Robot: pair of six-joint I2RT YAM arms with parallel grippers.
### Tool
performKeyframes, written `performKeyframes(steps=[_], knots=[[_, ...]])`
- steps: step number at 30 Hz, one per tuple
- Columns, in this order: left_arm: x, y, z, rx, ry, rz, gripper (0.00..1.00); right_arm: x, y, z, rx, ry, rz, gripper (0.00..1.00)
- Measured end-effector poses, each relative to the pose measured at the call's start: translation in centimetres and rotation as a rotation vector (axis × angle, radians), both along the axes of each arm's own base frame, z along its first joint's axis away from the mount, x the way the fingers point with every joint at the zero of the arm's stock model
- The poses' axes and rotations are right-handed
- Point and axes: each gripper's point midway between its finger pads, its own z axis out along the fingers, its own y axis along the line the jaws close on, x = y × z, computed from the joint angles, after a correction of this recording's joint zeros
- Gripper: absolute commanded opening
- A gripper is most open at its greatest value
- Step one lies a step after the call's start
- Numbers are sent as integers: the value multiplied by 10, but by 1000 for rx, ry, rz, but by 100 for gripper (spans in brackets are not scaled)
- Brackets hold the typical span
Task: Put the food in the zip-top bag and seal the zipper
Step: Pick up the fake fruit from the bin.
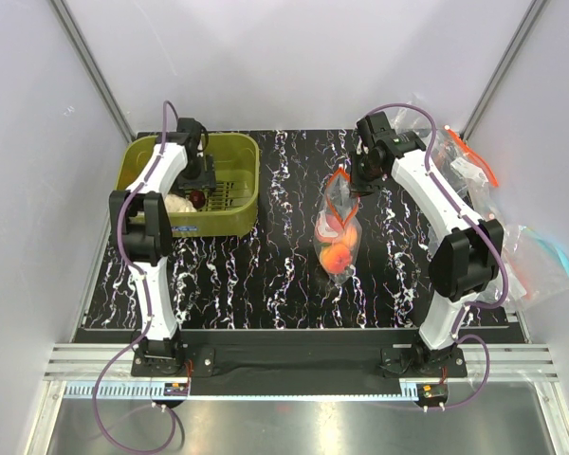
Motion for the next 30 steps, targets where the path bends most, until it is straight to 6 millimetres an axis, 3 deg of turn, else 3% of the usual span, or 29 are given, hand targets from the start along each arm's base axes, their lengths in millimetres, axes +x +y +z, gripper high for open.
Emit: performKeyframes(steps=[7, 9, 12, 19, 23, 24, 25, 26, 30], knots=[[6, -5, -17, -5, -24, -19, 75, 0, 0, 0, 2, 1, 1, 0], [4, -4, -31, 0, 5, -24, 57, -1, 2, 1, 13, 2, 6, 0], [0, 1, -40, 15, 51, -30, 40, -3, 4, 4, 27, 0, 9, 0], [-2, -7, -30, -24, 6, -26, 40, -11, 1, 27, 47, -51, 4, 0], [-10, -30, 11, -111, -113, -45, 41, -13, 0, 34, 55, -67, 2, 0], [-11, -38, 28, -142, -161, -55, 41, -15, 0, 34, 55, -67, 1, 0], [-11, -48, 58, -187, -242, -64, 41, -16, -1, 34, 56, -65, 0, 0], [-11, -54, 70, -201, -274, -76, 41, -17, -1, 34, 56, -64, 0, 0], [-17, -94, 153, -310, -498, -148, 41, -21, -3, 33, 55, -58, -4, 0]])
